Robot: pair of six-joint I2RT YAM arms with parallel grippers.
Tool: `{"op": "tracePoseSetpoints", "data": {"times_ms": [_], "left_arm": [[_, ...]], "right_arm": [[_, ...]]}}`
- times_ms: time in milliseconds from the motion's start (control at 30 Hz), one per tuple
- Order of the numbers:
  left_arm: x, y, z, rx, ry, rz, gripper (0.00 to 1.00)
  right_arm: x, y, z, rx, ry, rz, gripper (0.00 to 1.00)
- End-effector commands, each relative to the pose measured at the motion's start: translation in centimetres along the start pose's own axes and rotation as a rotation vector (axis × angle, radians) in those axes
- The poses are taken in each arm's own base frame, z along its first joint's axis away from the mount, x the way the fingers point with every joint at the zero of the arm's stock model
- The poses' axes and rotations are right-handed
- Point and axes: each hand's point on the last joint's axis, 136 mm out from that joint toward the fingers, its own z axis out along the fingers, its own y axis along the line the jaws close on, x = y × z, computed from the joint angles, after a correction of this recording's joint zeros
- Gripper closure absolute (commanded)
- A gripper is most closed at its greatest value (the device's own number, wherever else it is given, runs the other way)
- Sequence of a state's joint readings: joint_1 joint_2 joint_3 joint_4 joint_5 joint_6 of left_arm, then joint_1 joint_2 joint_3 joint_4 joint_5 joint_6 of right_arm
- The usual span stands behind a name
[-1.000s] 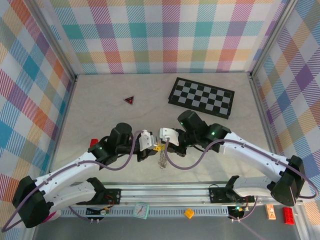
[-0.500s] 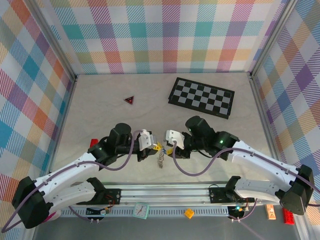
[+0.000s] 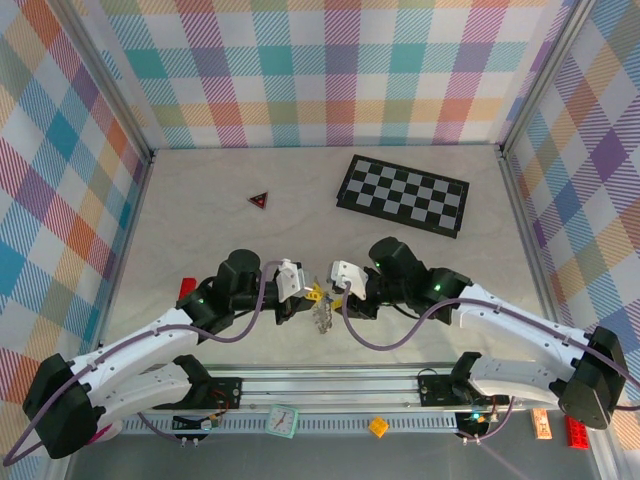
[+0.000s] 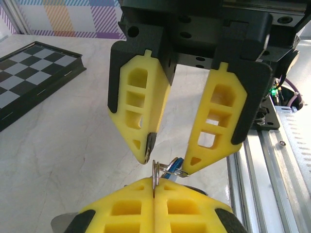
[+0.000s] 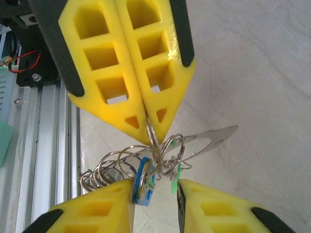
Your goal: Put the keys on the keyring
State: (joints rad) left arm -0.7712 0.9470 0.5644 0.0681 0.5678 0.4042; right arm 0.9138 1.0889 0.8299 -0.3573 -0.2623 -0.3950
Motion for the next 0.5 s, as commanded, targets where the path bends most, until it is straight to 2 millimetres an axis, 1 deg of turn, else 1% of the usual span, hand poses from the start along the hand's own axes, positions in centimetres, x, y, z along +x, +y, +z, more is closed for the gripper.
{"op": "tracePoseSetpoints", "data": {"times_ms": [0, 200, 367, 467], "left_arm": [[-1.7, -0.8, -0.2, 0.026, -0.073, 0.036, 1.0], [-1.8, -0.9, -0.3, 0.032, -0.08, 0.041, 1.0], [-2.4, -1.4, -0.5, 0.055, -0.106, 0.057, 1.0], [-2.8, -1.5, -0.5, 0.062, -0.127, 0.071, 1.0]], "right_arm": [[-1.0, 0.3, 0.1, -0.025, -0.044, -0.001, 0.75], [-1.0, 0.4, -0.1, -0.027, -0.031, -0.018, 0.91], [-0.4, 0.2, -0.3, -0.018, 0.013, -0.041, 1.0], [0.4, 0.9, 0.3, -0.065, 0.045, -0.028, 1.0]]}}
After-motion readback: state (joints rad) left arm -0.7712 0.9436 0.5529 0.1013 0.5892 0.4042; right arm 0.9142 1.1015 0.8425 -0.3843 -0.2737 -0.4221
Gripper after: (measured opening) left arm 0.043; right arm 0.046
